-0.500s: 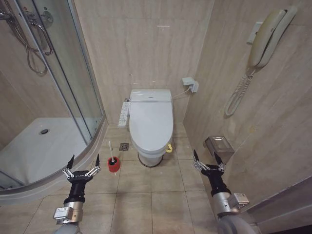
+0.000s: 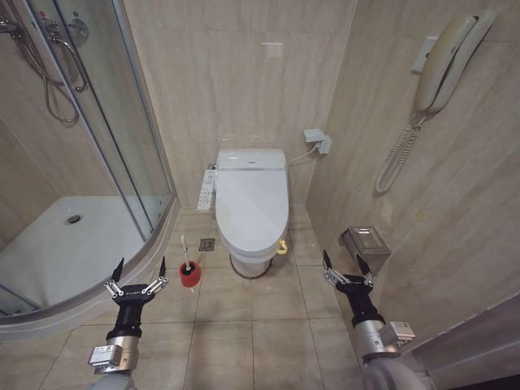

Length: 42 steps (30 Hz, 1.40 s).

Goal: Open the toilet lid, clean the toilet bowl with a toilet brush, close the toilet lid, and flush.

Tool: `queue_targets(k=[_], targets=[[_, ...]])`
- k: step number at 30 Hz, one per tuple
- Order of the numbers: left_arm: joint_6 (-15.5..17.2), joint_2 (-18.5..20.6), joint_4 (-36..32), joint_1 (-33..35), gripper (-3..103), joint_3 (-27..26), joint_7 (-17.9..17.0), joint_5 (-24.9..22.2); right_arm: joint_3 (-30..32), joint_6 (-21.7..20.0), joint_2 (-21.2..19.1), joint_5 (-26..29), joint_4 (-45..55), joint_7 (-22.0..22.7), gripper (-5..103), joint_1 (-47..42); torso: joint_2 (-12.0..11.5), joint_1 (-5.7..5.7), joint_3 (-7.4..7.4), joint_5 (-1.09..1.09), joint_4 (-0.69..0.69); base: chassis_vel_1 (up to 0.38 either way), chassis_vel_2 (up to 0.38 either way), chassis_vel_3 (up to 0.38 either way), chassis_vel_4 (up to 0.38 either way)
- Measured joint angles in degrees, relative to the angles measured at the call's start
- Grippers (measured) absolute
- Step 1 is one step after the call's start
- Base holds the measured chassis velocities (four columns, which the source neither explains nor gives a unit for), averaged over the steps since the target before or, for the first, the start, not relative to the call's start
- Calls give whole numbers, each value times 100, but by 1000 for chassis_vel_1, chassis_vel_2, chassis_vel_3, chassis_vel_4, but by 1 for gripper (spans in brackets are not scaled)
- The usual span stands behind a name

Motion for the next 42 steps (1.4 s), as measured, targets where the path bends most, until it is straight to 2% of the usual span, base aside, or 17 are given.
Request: queue_targets(k=[16,23,25,26,27,28,31,33,36,39,42], targets=[[0,0,0,0,100,0,0,0,99,10,-110,147,-140,-33,100,49,0,0,0,-1,-1,-97,98,101,-102],[0,0,0,0,100,0,0,0,127,34,-115,138,-191,161,100,89,-1,1,0,3,1,-246,247,259,-264],[0,0,0,-2,100,1,1,0,134,129,-121,72,-235,313,100,121,0,1,0,-2,-2,-265,287,270,-273],[0,0,0,-1,100,-1,-1,0,135,166,-122,56,-255,358,100,134,-1,3,1,3,3,-253,233,255,-272],[0,0,0,-5,100,1,1,0,147,203,-124,46,-276,392,100,141,-2,7,3,-2,-5,-259,233,144,-194],[0,0,0,-5,100,1,1,0,147,203,-124,46,-276,392,100,141,-2,7,3,-2,-5,-259,233,144,-194],[0,0,0,-3,100,-1,-1,0,164,254,-126,24,-292,426,100,148,-3,7,3,2,4,-134,156,102,-106],[0,0,0,-3,100,0,0,0,173,271,-127,-5,-293,440,100,137,-2,5,2,-4,0,-41,62,41,-6],[0,0,0,0,100,0,0,0,172,317,-139,-31,-302,463,100,93,-2,0,0,3,1,13,-17,9,20],[0,0,0,2,100,1,0,0,147,343,-214,-70,-333,428,100,-46,1,-3,-1,0,-2,67,-103,-59,67],[0,0,0,1,100,0,0,0,-40,250,-451,-148,-440,337,100,-334,2,-4,-2,0,1,15,-14,-19,15]])
